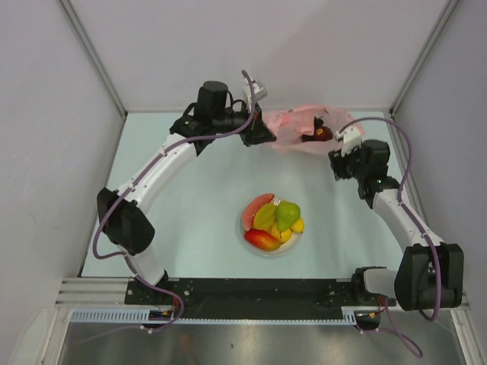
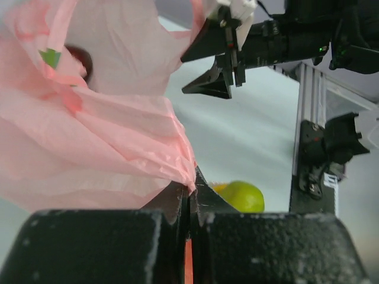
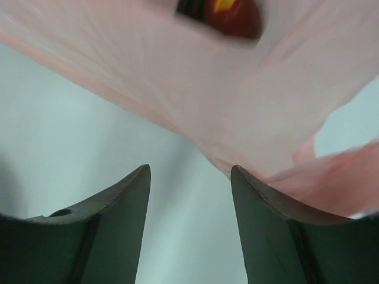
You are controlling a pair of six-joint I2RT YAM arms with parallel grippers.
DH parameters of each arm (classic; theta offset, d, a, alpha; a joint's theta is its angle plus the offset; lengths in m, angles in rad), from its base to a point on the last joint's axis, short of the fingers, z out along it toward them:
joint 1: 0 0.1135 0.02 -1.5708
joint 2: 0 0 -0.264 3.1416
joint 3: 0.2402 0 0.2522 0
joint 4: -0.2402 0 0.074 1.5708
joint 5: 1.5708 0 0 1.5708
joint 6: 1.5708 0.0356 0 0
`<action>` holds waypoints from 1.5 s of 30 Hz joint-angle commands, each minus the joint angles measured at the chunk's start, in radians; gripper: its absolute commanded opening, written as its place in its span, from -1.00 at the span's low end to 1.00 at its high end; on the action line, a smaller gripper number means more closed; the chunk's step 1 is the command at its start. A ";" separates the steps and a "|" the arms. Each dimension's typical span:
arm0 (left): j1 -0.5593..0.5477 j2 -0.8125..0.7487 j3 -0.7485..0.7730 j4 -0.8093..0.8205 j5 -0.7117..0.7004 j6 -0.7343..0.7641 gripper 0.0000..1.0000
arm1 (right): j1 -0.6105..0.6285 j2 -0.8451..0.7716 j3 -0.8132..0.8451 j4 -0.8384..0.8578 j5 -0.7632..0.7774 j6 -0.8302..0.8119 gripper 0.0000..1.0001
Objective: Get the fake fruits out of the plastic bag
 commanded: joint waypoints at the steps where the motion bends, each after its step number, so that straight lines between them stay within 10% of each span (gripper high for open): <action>1: -0.010 -0.050 -0.075 -0.019 0.060 0.032 -1.00 | -0.004 -0.072 -0.108 -0.109 -0.020 0.034 0.23; 11: -0.033 -0.020 -0.043 -0.019 0.062 0.018 -0.99 | 0.000 -0.127 0.014 -0.108 -0.187 0.110 0.26; 23: -0.032 -0.046 -0.014 0.043 0.169 -0.059 -1.00 | 0.063 0.238 0.044 0.167 0.046 0.154 0.04; 37: -0.032 -0.017 0.034 0.027 0.128 -0.022 -0.89 | -0.007 0.161 0.095 -0.088 -0.109 0.146 -0.01; 45: -0.032 0.014 0.046 0.036 0.131 -0.036 -0.78 | 0.004 0.400 0.222 0.099 0.012 0.293 0.60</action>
